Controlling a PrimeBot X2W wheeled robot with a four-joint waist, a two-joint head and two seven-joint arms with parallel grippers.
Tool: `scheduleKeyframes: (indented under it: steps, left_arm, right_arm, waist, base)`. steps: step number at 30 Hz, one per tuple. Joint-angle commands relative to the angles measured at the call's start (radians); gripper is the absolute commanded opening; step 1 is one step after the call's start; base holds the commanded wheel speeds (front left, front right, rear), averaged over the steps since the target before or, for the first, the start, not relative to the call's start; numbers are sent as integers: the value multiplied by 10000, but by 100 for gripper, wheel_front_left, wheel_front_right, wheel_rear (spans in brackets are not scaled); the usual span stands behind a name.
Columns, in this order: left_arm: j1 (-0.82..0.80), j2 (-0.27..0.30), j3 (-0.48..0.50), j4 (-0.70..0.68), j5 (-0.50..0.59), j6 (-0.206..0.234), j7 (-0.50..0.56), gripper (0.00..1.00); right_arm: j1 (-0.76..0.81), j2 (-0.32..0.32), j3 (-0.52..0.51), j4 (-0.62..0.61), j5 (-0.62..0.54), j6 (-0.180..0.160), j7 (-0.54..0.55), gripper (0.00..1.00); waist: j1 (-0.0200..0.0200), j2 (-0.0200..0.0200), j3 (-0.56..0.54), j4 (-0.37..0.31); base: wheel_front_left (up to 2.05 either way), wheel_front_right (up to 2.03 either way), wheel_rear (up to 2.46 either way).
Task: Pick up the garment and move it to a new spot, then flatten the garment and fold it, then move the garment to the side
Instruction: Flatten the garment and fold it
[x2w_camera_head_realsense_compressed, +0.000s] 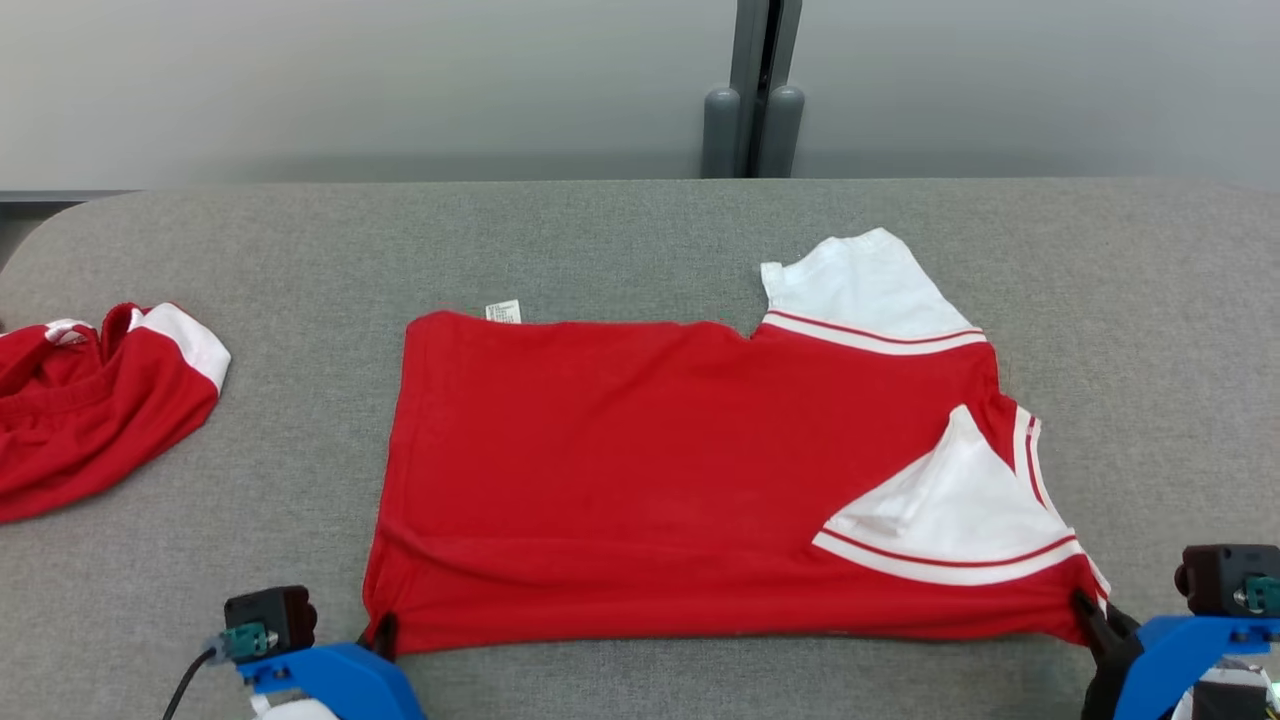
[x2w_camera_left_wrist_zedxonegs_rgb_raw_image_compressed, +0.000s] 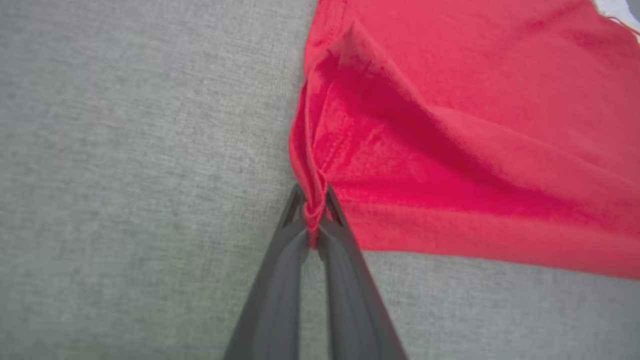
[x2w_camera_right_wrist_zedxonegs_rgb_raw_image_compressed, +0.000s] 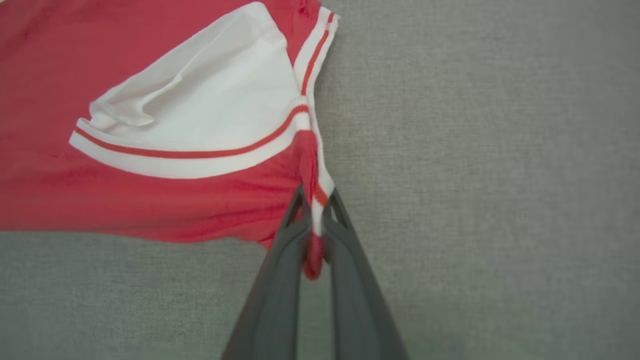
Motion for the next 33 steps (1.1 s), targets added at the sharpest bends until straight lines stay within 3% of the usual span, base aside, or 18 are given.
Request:
scheduleKeyframes:
  steps: [1,5,6,7,8,13,21,26,33]
  left_arm:
    - [218,192,90,-200,15,174,57,0]
    - [964,253,173,-930,-170,568,221,0]
    - [1099,244,213,-1031,-202,657,197,18]
    - [1217,244,220,-1089,-221,729,216,70]
    - [1319,232,235,-1128,-269,808,280,100]
    - [1250,320,353,-1512,-170,959,145,100]
    - [-414,572,306,-1991,179,761,530,100]
    - [-2287,328,53,-1159,46,252,1290,100]
    - [-4811,814,284,152,-375,-656,2691,100]
  right_arm:
    - [283,-56,-87,-145,111,-6,58,0]
    - [850,-55,-52,-245,516,-6,199,0]
    - [921,-55,-20,-202,614,-6,194,0]
    - [965,-55,17,-175,696,-6,149,45]
    - [974,-54,26,-143,758,-6,86,100]
    - [642,-48,155,-266,661,-3,-37,100]
    - [-1258,-54,436,-1089,-404,-1,521,100]
    - [-3180,-131,596,-708,-334,-1,1056,100]
    - [-5938,-695,1791,795,181,-1,1504,100]
  waist:
    - [1,1,-31,-47]
    - [1,1,-67,-91]
    - [1,1,-69,-98]
    - [1,1,-71,-104]
    - [1,1,-72,-107]
    - [1,1,-59,-35]
    - [1,1,223,87]
    - [1,1,656,45]
    - [1,1,1694,-486]
  base:
    - [0,0,0]
    - [0,0,0]
    - [0,0,0]
    - [0,0,0]
    - [0,0,0]
    - [0,0,0]
    - [0,0,0]
    - [0,0,0]
    - [0,0,0]
